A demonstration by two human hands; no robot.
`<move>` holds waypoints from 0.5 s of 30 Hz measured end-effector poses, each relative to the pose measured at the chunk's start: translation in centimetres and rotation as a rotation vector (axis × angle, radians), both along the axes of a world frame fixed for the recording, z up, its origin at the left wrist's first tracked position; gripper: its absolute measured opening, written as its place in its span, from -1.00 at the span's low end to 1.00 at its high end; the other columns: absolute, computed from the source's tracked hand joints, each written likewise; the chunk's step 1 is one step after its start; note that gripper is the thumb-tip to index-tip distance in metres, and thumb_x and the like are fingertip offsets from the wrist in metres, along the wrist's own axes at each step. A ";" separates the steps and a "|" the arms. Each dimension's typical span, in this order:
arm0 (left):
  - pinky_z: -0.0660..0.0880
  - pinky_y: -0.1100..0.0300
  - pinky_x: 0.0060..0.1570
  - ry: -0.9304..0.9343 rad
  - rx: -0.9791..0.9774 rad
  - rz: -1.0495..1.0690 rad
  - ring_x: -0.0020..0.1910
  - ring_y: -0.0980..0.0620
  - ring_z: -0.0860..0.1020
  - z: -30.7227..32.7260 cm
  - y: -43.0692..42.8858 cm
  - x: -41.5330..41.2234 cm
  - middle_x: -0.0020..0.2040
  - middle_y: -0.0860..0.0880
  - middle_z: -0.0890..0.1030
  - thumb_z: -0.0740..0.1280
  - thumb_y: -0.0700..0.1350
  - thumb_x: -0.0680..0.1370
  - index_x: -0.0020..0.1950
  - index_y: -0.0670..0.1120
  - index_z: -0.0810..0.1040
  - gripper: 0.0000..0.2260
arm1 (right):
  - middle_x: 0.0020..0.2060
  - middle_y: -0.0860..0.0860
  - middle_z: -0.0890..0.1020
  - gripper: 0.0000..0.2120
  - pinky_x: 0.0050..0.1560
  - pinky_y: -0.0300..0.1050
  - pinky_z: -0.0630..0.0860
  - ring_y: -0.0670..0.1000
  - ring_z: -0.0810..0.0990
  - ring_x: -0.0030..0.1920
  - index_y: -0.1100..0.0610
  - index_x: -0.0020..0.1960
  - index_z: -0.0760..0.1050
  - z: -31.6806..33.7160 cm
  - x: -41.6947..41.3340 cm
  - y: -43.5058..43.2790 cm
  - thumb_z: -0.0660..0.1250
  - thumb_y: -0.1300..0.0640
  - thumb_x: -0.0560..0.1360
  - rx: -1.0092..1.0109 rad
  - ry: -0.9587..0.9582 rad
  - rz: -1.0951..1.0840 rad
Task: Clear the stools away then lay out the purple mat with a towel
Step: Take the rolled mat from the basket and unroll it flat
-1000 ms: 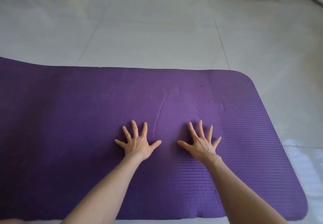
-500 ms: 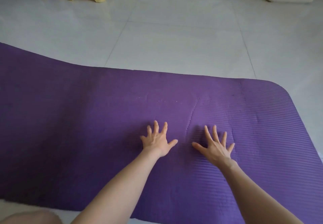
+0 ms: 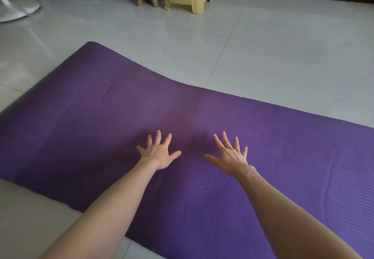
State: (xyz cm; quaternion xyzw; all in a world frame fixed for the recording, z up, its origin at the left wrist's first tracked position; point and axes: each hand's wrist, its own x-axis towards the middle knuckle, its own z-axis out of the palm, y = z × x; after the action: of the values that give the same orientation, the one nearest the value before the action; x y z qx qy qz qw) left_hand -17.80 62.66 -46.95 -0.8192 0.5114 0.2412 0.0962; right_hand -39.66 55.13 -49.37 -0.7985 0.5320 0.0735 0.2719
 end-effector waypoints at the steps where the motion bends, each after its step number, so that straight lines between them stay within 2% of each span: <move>1: -0.05 -0.42 0.34 -0.009 -0.008 0.017 0.53 -0.19 -0.21 -0.5 0.3 2.2 0.57 -0.04 -0.25 0.07 0.38 0.50 0.55 0.14 -0.14 -0.28 | 0.55 -0.11 -0.20 -0.23 0.40 0.37 -0.20 0.22 -0.26 0.53 -0.19 0.54 -0.19 -0.4 2.5 0.0 0.08 -0.39 0.48 0.001 0.005 0.025; 9: -0.21 -0.49 0.26 -0.173 -0.064 0.120 0.49 -0.24 -0.33 -3.2 1.4 14.8 0.55 -0.08 -0.32 0.01 0.43 0.46 0.54 0.13 -0.22 -0.22 | 0.55 -0.10 -0.24 -0.32 0.39 0.39 -0.23 0.20 -0.32 0.51 -0.18 0.54 -0.19 -2.6 18.3 0.7 0.04 -0.30 0.54 -0.011 0.001 0.145; 15: -0.11 -0.43 0.35 -0.037 -0.093 0.102 0.51 -0.22 -0.27 -5.9 2.1 16.5 0.57 -0.03 -0.25 -0.03 0.43 0.48 0.54 0.16 -0.20 -0.27 | 0.54 -0.12 -0.25 -0.43 0.37 0.39 -0.29 0.19 -0.37 0.50 -0.21 0.53 -0.19 -3.1 25.0 -1.4 -0.07 -0.24 0.58 -0.015 -0.024 0.096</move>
State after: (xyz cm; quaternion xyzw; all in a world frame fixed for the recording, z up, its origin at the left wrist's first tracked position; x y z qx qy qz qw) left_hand -1.33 64.79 -52.85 -0.8521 0.4777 0.2065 0.0554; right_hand -14.70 53.73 -52.45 -0.8258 0.4904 0.0727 0.2687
